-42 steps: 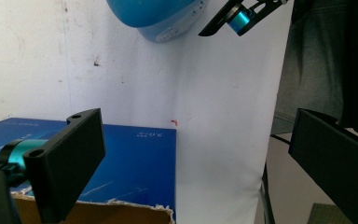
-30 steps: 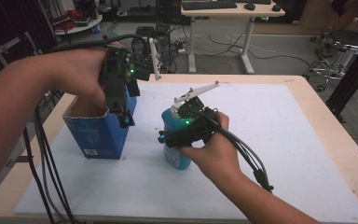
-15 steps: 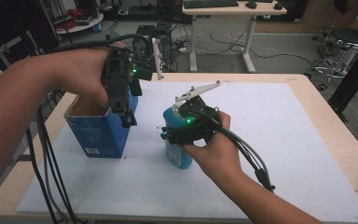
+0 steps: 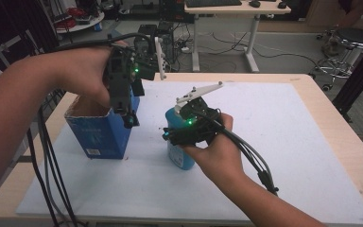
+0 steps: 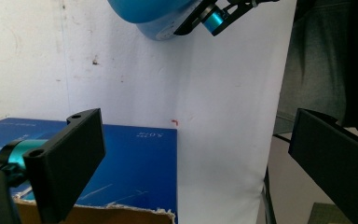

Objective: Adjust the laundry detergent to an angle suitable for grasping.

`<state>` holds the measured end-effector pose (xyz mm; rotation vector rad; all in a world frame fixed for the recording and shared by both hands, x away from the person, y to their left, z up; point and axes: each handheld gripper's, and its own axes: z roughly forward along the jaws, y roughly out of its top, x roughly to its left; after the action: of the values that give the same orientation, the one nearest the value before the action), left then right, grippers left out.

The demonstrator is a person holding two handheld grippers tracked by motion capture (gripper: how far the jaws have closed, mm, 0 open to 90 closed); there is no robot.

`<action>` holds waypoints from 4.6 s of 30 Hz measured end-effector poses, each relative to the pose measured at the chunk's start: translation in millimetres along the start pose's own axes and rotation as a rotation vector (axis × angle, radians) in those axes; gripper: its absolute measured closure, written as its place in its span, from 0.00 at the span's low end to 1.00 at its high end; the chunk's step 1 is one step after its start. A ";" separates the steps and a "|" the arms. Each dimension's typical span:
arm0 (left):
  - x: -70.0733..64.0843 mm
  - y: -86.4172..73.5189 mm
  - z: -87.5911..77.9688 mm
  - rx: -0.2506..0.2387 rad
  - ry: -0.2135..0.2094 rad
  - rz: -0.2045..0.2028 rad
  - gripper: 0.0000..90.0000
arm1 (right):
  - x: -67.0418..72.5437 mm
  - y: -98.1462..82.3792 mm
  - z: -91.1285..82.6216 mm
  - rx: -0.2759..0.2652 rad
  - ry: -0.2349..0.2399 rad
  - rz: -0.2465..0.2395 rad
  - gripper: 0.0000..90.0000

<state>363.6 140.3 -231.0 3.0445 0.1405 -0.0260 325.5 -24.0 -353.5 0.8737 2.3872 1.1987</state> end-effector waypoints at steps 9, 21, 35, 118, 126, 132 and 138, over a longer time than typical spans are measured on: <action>1.2 -0.6 2.9 0.004 -0.002 -0.004 0.04 | 0.4 0.2 -0.7 -0.002 -0.001 -0.005 0.43; 2.2 0.5 4.2 0.008 -0.003 -0.001 0.04 | 0.8 -0.5 -1.9 -0.006 0.020 -0.005 0.48; 3.3 3.4 3.4 0.003 -0.003 -0.001 0.04 | -18.9 6.4 -20.8 -0.023 0.039 -0.014 0.49; 8.0 24.6 8.3 0.028 -0.015 0.022 0.04 | -74.2 -14.5 -11.7 0.048 0.423 -0.219 0.30; 9.2 24.4 7.8 0.029 -0.015 0.019 0.04 | -81.9 -12.8 -20.0 0.003 0.432 -0.181 0.27; 9.1 26.6 8.4 0.026 -0.016 0.020 0.04 | -85.4 -12.2 -26.1 -0.004 0.447 -0.146 0.26; 9.0 29.5 7.6 0.033 -0.016 0.025 0.04 | -87.5 -12.5 -30.1 0.001 0.432 -0.146 0.25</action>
<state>375.2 111.2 -236.0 3.0783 0.1015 -0.0510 371.0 -105.0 -344.2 0.4623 2.7258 1.4446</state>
